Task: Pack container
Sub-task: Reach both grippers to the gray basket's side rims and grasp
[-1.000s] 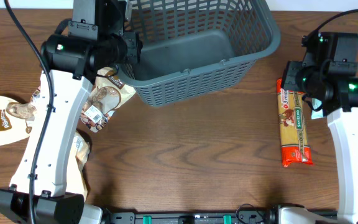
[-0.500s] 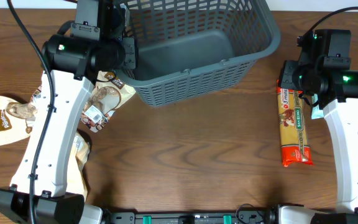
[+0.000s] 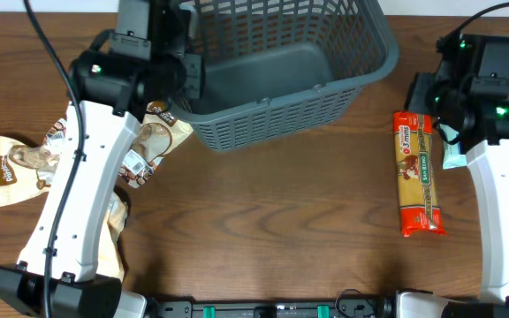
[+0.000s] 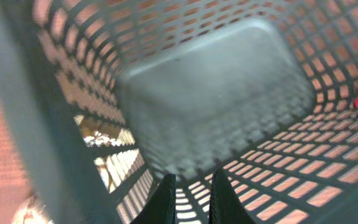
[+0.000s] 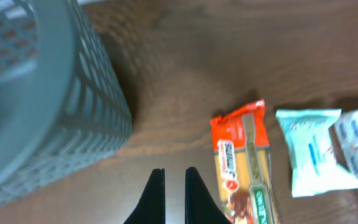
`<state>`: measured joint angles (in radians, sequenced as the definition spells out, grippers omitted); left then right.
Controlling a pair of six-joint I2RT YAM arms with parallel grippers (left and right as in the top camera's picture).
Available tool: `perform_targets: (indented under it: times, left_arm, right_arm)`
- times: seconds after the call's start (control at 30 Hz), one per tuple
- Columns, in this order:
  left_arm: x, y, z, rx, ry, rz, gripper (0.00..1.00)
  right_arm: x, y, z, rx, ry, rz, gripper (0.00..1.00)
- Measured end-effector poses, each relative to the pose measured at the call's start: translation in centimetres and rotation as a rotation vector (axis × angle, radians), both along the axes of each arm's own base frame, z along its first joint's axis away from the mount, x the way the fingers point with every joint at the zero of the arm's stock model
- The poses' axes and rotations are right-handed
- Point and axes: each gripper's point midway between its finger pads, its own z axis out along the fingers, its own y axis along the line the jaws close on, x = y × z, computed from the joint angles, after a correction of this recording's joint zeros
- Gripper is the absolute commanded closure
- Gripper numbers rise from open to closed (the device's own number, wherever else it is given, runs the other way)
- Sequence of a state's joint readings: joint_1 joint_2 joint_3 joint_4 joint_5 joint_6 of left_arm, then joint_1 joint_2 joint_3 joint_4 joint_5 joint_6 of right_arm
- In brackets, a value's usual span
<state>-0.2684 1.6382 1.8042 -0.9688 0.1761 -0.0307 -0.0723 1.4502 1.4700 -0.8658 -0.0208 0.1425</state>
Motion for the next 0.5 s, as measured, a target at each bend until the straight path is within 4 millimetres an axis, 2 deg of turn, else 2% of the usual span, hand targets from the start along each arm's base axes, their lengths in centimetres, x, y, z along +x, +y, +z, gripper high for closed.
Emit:
perform_targets:
  times: [0.13, 0.23, 0.37, 0.5]
  left_arm:
    - [0.3, -1.4, 0.7, 0.016, -0.055, -0.065, 0.92]
    - [0.1, -1.3, 1.1, 0.022, -0.067, -0.076, 0.92]
    - [-2.3, -0.3, 2.5, 0.039, -0.063, -0.073, 0.92]
    - [-5.9, 1.5, 5.2, 0.068, -0.102, -0.048, 0.91]
  right_arm:
    - [0.4, -0.1, 1.7, -0.023, -0.04, 0.022, 0.99]
    - [0.1, -0.1, 2.7, -0.036, -0.069, 0.034, 0.99]
    - [-0.9, 0.6, 5.3, -0.06, -0.143, 0.093, 0.98]
    - [-2.1, 1.5, 9.1, -0.081, -0.238, 0.14, 0.99]
